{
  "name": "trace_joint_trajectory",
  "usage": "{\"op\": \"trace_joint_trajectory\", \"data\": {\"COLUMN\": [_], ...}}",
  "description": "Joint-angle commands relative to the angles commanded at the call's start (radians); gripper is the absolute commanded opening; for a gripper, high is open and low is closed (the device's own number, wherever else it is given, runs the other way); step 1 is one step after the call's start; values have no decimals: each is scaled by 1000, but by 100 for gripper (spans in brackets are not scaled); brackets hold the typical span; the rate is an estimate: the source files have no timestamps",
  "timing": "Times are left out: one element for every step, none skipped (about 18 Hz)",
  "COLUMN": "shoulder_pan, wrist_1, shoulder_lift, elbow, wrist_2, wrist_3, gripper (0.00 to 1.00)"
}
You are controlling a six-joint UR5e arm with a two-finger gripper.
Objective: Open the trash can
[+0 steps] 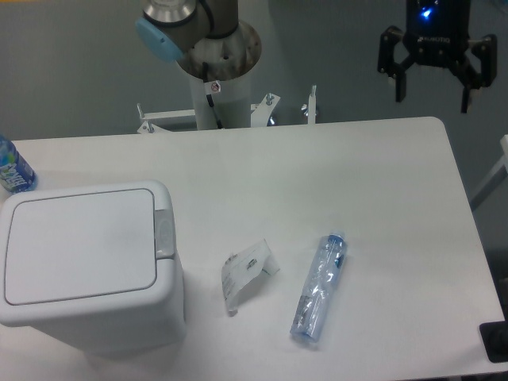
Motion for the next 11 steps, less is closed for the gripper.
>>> {"op": "trace_joint_trajectory", "data": {"shoulder_pan": [0,0,0,-2,-3,-5,-9,-14,-24,-43,-52], "wrist_1": [-2,-2,-2,0,0,-2,-2,-2,-2,-2,-2], "shoulder_lift": [2,2,3,6,3,-1,-5,-5,-8,-15,-18], "elbow": [-2,-2,0,-2,-2,-3,-6,-12,-11,-9,-9], "wrist_2": [0,2,0,6,8,0,0,-3,-14,-38,-61], "wrist_3": [2,2,2,-2,-2,-2,-21,-70,-134,-196,-254], "gripper": [100,100,100,100,100,100,100,100,100,100,100]}}
